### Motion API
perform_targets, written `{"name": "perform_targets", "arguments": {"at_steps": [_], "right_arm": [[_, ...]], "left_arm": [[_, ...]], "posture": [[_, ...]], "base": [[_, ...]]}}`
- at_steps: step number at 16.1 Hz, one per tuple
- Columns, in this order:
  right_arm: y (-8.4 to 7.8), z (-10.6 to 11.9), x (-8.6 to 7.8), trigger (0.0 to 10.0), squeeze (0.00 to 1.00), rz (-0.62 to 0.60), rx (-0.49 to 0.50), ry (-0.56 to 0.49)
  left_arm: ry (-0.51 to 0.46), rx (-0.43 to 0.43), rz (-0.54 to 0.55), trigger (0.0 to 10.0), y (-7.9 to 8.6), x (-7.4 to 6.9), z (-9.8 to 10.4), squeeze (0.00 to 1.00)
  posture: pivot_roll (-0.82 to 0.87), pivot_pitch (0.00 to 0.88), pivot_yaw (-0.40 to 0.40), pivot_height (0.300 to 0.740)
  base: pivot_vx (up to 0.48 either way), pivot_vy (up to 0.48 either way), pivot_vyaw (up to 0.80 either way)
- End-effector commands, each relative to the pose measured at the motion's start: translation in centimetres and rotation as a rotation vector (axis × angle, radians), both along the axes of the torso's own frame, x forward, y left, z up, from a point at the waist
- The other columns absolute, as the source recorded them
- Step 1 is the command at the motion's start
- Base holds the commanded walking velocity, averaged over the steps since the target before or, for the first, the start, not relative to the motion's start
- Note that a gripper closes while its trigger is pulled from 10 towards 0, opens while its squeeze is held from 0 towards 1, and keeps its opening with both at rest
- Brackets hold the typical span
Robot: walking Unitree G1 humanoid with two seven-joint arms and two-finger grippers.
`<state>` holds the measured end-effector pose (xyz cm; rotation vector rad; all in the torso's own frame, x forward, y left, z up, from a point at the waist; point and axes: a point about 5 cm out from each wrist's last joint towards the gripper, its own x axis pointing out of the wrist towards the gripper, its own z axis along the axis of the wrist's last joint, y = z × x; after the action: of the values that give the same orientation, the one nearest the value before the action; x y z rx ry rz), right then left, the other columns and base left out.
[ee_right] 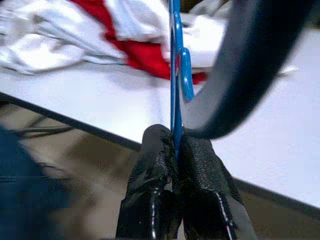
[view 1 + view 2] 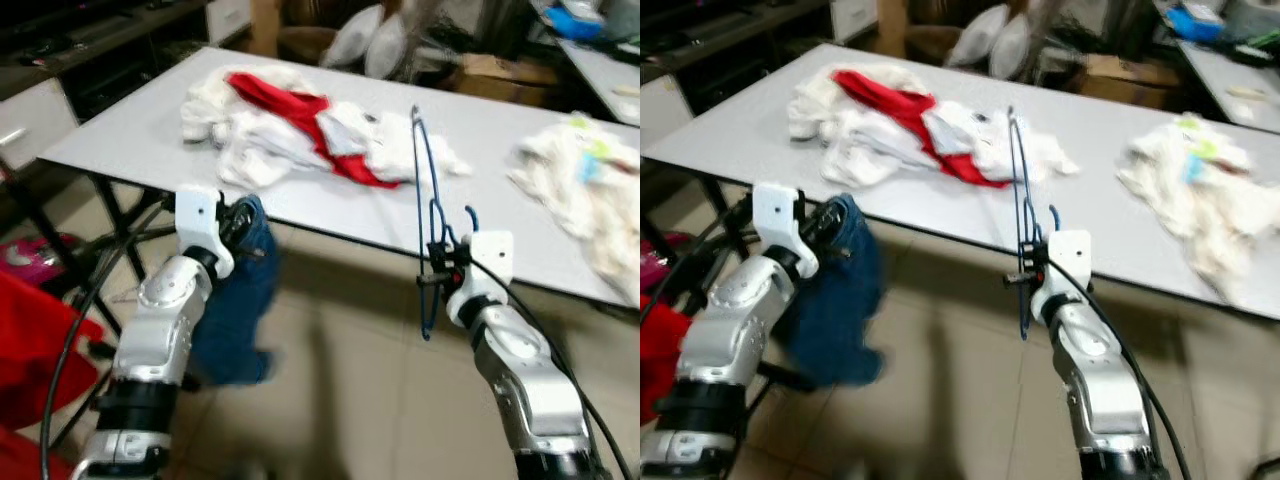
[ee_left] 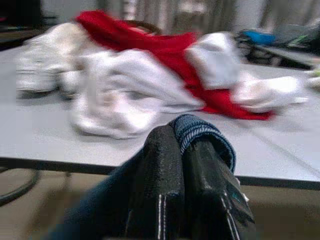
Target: Hang hanger
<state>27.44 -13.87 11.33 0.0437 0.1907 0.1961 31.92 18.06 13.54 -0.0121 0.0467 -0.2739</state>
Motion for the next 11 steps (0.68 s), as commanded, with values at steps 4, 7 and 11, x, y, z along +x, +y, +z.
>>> {"name": "perform_targets", "arguments": {"at_steps": [4,7,11], "right_arm": [[-1.0,0.6,-0.2,10.0,0.00,-0.031,-0.011,-0.031],[-1.4,0.9,-0.1,10.0,0.00,-0.037,0.001,-0.051],[-1.8,1.4,0.1,10.0,0.00,-0.057,0.015,-0.079]], "left_arm": [[-0.063,-0.001,-0.090,10.0,-1.9,0.6,1.5,0.00],[-0.158,0.010,-0.238,10.0,-4.2,2.2,4.8,0.00],[-0.391,-0.031,-0.477,10.0,-8.4,5.0,14.3,0.00]], "posture": [[0.02,0.000,-0.034,0.740],[0.02,0.000,-0.034,0.740],[0.02,0.000,-0.027,0.740]], "base": [[0.409,0.000,-0.74],[0.400,0.000,0.00],[0.399,0.000,0.00]]}}
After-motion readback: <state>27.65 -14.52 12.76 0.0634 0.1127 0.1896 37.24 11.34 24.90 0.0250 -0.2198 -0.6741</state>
